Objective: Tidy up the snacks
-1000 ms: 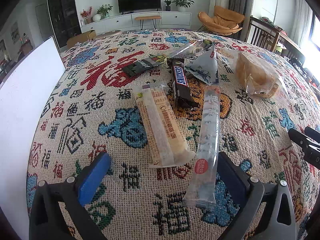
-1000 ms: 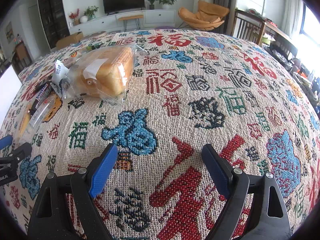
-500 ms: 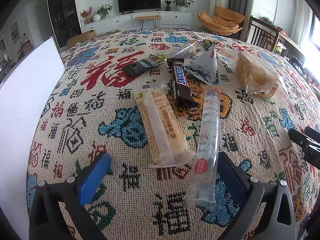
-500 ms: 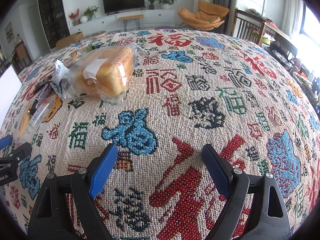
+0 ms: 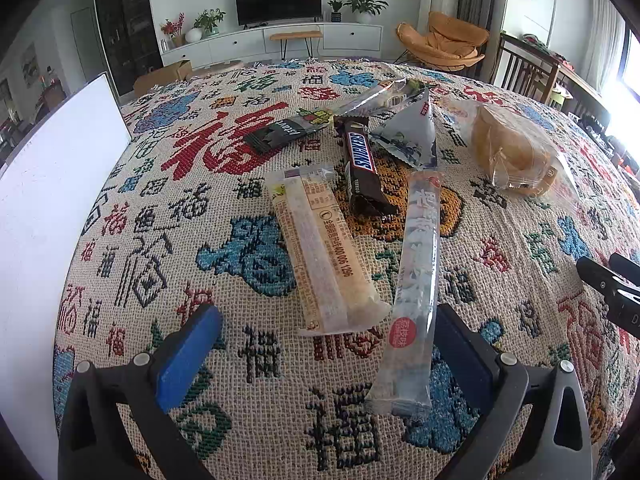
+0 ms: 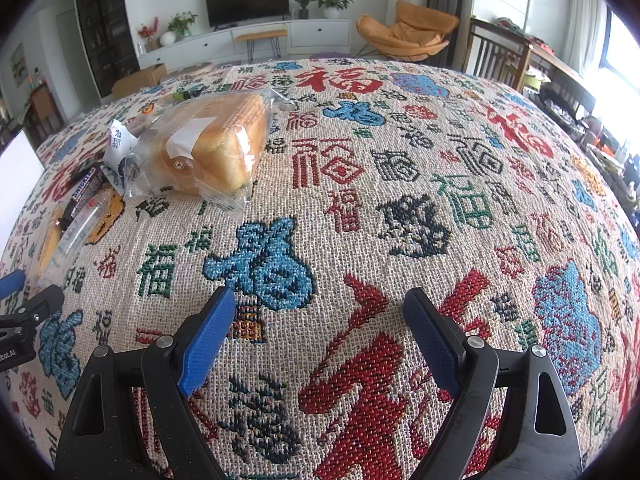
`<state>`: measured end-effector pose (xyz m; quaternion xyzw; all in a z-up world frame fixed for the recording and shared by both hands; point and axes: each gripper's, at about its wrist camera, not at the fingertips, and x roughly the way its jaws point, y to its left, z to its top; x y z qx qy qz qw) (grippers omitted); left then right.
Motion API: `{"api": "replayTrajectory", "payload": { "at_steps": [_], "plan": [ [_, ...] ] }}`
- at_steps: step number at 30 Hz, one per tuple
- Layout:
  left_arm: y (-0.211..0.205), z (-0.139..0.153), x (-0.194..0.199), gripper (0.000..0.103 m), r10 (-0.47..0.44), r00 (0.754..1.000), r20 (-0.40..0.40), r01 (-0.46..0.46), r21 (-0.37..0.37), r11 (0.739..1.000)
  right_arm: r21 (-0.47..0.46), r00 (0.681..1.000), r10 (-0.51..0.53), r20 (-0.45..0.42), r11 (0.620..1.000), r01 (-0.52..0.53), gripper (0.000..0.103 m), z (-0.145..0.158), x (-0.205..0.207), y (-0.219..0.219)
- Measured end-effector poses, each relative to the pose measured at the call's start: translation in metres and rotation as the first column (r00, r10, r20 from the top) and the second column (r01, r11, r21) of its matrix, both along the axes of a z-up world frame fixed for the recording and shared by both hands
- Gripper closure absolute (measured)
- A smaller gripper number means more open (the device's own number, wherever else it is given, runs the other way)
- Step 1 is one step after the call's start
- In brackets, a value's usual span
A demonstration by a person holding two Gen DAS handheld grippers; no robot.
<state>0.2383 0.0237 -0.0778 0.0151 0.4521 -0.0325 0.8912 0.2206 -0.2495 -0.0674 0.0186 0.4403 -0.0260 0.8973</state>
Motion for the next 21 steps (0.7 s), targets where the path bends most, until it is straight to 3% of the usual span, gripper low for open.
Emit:
{"api": "replayTrajectory", "payload": {
  "at_steps": [21],
  "plan": [
    [0.0001,0.0003,0.0001,0.0,0.0,1.0,0.0,0.0,0.0,1.0,0.001,1.0,0.001,0.0,1.0,-0.001,0.015,0.0003,-0.0003,-0.0006]
  ]
}}
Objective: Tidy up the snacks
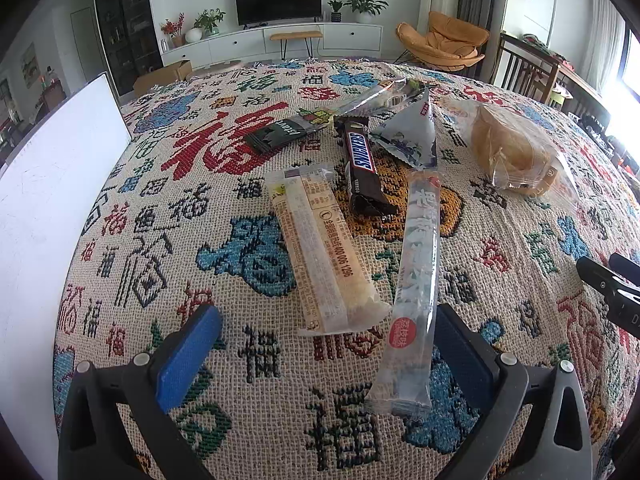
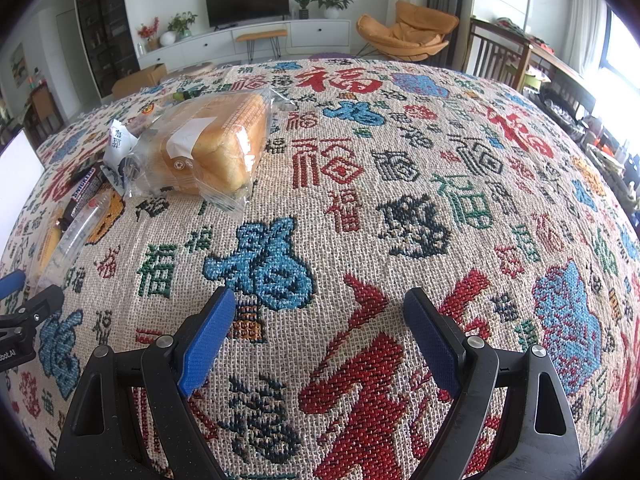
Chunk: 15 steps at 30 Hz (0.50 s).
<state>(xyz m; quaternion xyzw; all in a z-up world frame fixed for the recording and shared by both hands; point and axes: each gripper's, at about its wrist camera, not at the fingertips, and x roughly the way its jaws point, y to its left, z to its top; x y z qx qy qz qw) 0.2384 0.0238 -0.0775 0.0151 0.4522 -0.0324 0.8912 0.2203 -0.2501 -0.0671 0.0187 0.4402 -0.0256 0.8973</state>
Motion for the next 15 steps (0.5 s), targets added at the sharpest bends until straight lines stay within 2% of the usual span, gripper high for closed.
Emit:
{"api": "replayTrajectory", "payload": {
  "at_steps": [15],
  "plan": [
    [-0.0001,0.0,0.0009,0.0,0.0,1.0,0.0,0.0,0.0,1.0,0.0,1.0,0.0,0.0,1.0,0.0,0.015,0.0003,0.0,0.0006]
  ]
}}
